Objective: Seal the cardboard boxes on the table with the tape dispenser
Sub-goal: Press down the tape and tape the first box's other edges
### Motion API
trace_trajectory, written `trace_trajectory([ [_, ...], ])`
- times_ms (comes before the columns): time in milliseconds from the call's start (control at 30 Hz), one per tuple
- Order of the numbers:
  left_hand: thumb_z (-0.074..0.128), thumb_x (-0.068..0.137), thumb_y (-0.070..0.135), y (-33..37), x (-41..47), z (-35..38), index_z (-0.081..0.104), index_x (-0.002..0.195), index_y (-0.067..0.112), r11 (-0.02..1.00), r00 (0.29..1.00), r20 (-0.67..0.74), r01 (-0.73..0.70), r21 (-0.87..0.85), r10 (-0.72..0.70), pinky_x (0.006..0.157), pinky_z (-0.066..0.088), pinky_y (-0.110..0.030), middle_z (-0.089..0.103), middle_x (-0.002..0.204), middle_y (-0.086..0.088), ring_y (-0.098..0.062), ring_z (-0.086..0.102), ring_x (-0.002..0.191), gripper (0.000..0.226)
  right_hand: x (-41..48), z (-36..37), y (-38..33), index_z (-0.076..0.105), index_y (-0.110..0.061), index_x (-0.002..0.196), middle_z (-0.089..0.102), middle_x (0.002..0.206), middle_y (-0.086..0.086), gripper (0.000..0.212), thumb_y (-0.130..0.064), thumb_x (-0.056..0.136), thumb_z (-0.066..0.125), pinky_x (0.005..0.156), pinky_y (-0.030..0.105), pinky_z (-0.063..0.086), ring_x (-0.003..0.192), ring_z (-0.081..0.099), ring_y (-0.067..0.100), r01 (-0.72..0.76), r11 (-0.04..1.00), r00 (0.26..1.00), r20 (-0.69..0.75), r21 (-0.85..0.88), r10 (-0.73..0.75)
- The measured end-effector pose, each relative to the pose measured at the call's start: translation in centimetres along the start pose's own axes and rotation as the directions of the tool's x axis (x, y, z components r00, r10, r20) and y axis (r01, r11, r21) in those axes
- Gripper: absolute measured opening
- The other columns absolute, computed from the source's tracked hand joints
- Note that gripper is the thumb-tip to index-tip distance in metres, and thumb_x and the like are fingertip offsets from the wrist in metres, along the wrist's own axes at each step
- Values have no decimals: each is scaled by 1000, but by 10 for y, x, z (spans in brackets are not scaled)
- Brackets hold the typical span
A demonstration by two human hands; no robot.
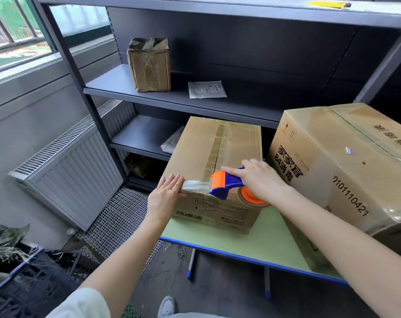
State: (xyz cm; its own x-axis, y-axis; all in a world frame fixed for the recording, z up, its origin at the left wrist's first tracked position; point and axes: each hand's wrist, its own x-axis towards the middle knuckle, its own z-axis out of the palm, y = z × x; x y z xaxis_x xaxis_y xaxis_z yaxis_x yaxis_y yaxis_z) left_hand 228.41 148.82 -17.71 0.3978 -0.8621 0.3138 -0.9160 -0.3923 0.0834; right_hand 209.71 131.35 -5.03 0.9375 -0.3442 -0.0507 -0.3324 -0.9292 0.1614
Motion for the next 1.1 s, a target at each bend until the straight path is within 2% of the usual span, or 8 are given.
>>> trace_trajectory([
  [233, 67, 74, 20, 0, -1, 3, 67, 109, -4, 1000, 987, -161, -4, -9, 3, 87, 44, -55, 68, 110, -16, -35, 63, 104, 43, -19, 5, 20, 6, -45, 146, 38, 100, 4, 59, -11, 101, 23, 87, 32, 33, 105, 43, 26, 5, 1000, 1000, 8, 26, -5],
  [300, 77, 71, 16, 1, 0, 5, 65, 112, -5, 999, 986, -167, 17, -37, -23, 91, 42, -56, 66, 113, -17, -36, 61, 108, 48, -22, 5, 28, 7, -45, 146, 33, 96, 2, 59, -11, 100, 22, 87, 31, 32, 106, 42, 25, -21, 999, 999, 26, 29, 21],
  [500, 86, 64, 19, 10, -4, 4, 61, 118, -6, 999, 996, -71, 48, 24, -46, 94, 43, -52, 62, 120, -20, -37, 58, 113, 65, -20, 15, 27, 9, -43, 147, 45, 109, 6, 56, -13, 102, 21, 90, 33, 33, 107, 42, 25, -13, 1000, 1000, 14, 25, 12],
  [700, 86, 61, 27, 68, 10, 7, 62, 118, -4, 981, 976, -98, -194, -3, 192, 92, 48, -46, 62, 122, -17, -29, 60, 112, 69, -19, 19, 26, 12, -42, 147, 46, 112, 8, 56, -13, 101, 23, 92, 35, 32, 110, 42, 26, 4, 1000, 1000, 2, 17, -4],
  [867, 72, 73, 16, 90, 17, 19, 64, 113, -5, 970, 954, -177, -244, 17, 243, 91, 49, -43, 65, 117, -18, -28, 63, 108, 47, -18, 19, 27, 13, -41, 147, 47, 116, 9, 54, -14, 101, 24, 93, 35, 32, 112, 42, 28, -8, 1000, 1000, 5, 9, 8],
  [933, 57, 80, 5, 88, 15, 21, 65, 113, -5, 968, 941, -229, -247, 35, 248, 93, 48, -42, 65, 116, -17, -27, 64, 108, 35, -16, 19, 23, 14, -41, 147, 47, 115, 8, 55, -12, 101, 25, 93, 35, 32, 112, 42, 28, -10, 1000, 1000, -3, 13, 10],
  [1000, 40, 80, 3, 83, 17, 20, 68, 109, -2, 964, 936, -231, -261, 53, 266, 91, 50, -38, 68, 112, -14, -24, 66, 104, 41, -14, 18, 20, 14, -41, 147, 47, 115, 8, 56, -11, 101, 25, 93, 35, 31, 112, 42, 28, -18, 1000, 1000, 2, 15, 18],
  [1100, 38, 77, 3, 73, 21, 16, 68, 109, -1, 961, 940, -198, -273, 51, 278, 94, 47, -34, 68, 112, -13, -22, 66, 104, 44, -13, 16, 15, 12, -38, 148, 48, 117, 9, 55, -12, 101, 27, 93, 35, 32, 113, 42, 29, -41, 999, 999, -2, 14, 41],
])
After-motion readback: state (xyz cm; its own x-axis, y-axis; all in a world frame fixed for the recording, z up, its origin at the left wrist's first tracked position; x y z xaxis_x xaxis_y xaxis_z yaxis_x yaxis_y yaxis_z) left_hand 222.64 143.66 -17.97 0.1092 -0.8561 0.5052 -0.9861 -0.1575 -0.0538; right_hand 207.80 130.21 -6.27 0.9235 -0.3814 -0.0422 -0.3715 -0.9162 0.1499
